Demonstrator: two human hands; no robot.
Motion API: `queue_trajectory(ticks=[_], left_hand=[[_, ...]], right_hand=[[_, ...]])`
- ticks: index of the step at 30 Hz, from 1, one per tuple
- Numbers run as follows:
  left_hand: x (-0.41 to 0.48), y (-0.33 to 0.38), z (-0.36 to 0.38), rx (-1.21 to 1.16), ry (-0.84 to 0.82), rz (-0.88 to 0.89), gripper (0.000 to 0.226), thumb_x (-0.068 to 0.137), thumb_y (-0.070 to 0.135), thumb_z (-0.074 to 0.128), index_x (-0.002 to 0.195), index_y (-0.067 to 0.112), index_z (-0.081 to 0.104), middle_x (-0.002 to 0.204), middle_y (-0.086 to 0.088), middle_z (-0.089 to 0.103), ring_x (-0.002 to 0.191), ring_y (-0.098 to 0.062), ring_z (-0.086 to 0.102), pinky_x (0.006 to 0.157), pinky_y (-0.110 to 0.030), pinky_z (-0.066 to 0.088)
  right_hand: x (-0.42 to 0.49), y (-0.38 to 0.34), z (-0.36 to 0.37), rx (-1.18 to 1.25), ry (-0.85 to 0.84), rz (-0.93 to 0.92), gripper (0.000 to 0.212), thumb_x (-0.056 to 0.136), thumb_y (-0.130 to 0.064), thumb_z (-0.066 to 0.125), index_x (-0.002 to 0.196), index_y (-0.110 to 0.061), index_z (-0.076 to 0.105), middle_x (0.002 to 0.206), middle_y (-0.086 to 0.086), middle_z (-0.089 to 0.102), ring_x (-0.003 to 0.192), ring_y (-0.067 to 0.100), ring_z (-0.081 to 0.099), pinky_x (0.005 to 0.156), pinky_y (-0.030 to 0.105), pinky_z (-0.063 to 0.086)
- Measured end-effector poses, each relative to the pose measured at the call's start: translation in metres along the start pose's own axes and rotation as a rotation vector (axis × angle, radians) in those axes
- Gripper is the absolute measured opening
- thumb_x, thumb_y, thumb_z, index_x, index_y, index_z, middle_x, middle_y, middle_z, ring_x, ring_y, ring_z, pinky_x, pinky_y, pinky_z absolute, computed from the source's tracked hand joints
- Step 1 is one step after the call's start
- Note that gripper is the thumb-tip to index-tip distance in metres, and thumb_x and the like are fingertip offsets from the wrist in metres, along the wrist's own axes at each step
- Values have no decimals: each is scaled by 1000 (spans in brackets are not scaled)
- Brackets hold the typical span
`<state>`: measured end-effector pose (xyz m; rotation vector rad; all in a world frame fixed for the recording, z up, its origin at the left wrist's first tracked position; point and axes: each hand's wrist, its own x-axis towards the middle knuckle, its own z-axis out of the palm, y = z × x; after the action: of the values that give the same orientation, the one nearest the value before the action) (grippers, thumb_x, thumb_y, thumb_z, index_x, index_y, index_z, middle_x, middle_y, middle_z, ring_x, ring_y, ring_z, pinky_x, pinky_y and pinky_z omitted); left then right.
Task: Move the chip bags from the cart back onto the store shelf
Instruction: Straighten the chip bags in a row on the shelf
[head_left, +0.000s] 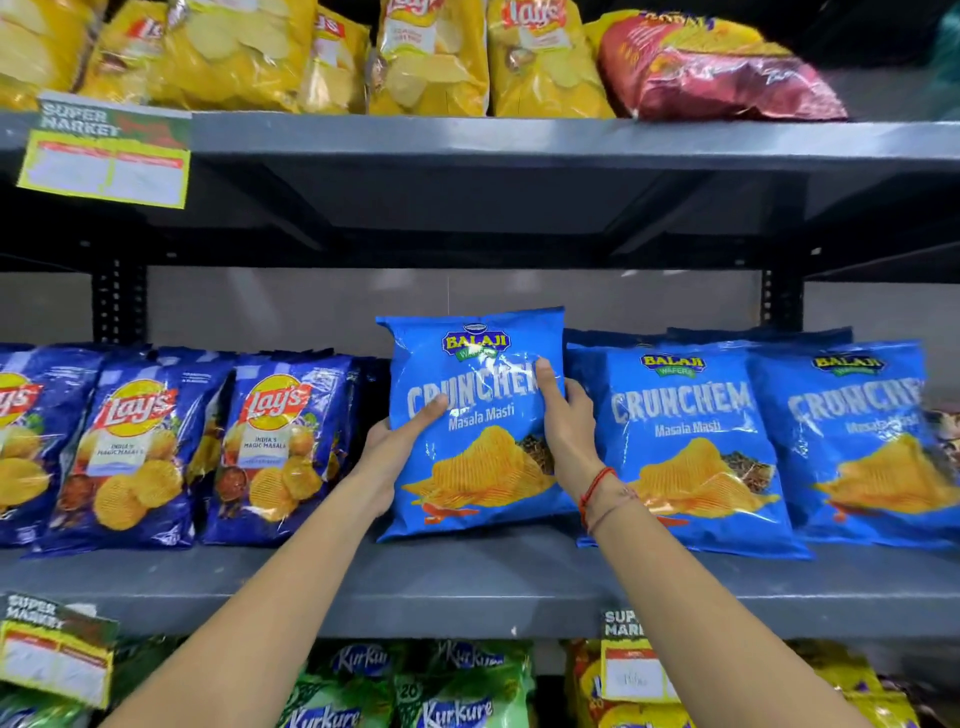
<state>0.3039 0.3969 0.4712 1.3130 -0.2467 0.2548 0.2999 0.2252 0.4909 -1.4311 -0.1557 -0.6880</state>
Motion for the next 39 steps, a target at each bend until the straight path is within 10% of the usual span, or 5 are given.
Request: queue_trajectory(ticks=[10, 17, 24, 28, 39], left_hand=[[3, -20, -3, -22, 53, 98, 23, 74, 27, 74, 93, 25, 61, 94, -3, 73, 72, -14, 72, 56, -26, 58], [9, -22, -5, 24, 106, 138, 75, 63, 37, 77, 129, 19, 46, 113, -5, 67, 88, -17, 69, 60, -25, 56], [-25, -11, 30, 414, 528, 792, 58, 77, 33, 72, 126, 15, 47, 120, 1, 46, 114, -16, 47, 93, -32, 42], [-45, 1, 91, 581, 252, 1035, 41, 79, 21, 67, 116, 14, 53, 110, 4, 47, 104, -12, 47, 90, -33, 43], [-29, -47, 197, 488, -96, 21, 101, 76, 55, 62, 148, 17, 2, 158, -8, 11, 143, -28, 17, 114, -44, 22]], right_hand=[[-2, 28, 6, -20, 133, -3, 36, 91, -49, 46, 63, -29, 37, 65, -8, 41, 80, 24, 40, 73, 35, 32], [-12, 28, 4, -49, 162, -117, 56, 89, -48, 51, 132, -12, 42, 117, 9, 61, 105, 23, 58, 91, 37, 46], [-24, 1, -49, -226, 218, -443, 51, 91, -31, 54, 135, -11, 38, 128, 7, 50, 120, 21, 46, 103, 35, 38], [-9, -6, -106, -326, 316, -517, 40, 90, -28, 56, 125, -10, 48, 121, 8, 54, 114, 24, 49, 98, 28, 37], [18, 10, -205, -431, 139, 47, 65, 86, -52, 54, 131, -7, 44, 134, 16, 52, 124, 31, 47, 91, 34, 34]])
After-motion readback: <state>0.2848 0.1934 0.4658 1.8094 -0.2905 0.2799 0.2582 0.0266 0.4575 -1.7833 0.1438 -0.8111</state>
